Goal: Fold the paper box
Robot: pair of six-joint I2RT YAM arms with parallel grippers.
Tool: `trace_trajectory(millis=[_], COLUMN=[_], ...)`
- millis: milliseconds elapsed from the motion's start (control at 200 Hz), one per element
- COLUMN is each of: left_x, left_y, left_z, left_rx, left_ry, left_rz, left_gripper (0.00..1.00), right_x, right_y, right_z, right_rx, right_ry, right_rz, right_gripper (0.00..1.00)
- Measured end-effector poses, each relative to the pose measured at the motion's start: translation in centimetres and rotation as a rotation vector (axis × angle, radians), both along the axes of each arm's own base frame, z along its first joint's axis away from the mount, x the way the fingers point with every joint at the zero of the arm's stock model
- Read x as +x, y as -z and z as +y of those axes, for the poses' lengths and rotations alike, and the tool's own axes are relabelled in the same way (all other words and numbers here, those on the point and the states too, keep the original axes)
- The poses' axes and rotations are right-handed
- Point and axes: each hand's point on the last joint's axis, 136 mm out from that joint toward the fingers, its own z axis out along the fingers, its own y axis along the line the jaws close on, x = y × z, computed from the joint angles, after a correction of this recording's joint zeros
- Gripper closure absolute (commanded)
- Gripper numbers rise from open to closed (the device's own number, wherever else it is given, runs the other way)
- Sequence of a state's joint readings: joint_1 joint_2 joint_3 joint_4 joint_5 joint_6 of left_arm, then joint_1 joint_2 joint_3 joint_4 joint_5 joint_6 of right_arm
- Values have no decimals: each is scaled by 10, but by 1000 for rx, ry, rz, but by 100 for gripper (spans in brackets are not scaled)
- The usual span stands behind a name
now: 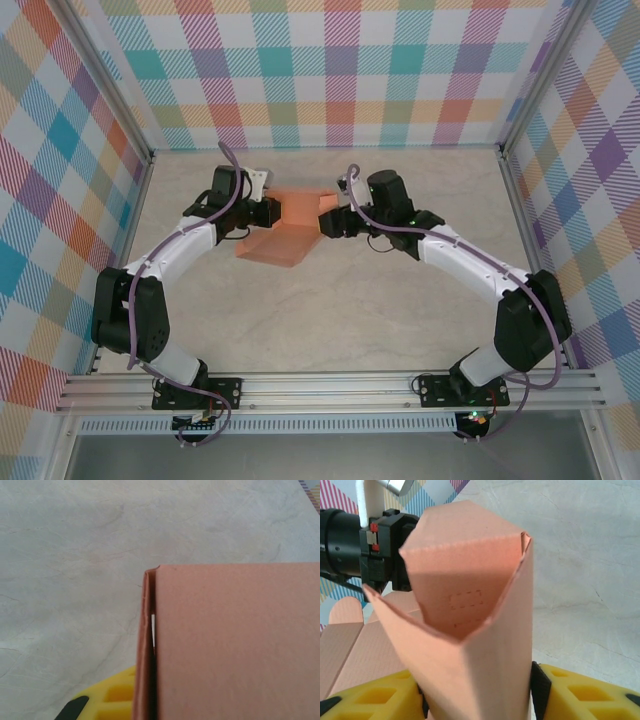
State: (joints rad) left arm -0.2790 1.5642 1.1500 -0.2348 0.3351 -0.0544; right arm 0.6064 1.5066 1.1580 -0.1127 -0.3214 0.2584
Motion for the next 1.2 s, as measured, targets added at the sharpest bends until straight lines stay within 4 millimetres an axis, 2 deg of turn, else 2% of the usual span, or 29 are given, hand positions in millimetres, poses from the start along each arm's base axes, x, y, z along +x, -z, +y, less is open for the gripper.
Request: trace_trajectory(millis=[470,740,1080,1200], left_x=[6,7,5,3], left_y=[4,7,10,12], left_z=[13,19,20,18], left_rx=[26,46,53,47], left_ry=[-101,-129,-132,-122], left_rz=[16,22,31,38], left_gripper=[100,100,100,100], right_x=[-1,-7,-8,-8], right_y=[-19,-21,-22,-39], right_z=[0,2,0,-13], right_rx=[13,22,2,25], right_ry=[17,-13,-40,-46], right_rz=[41,55,20,-15], right_gripper=[43,48,39,37])
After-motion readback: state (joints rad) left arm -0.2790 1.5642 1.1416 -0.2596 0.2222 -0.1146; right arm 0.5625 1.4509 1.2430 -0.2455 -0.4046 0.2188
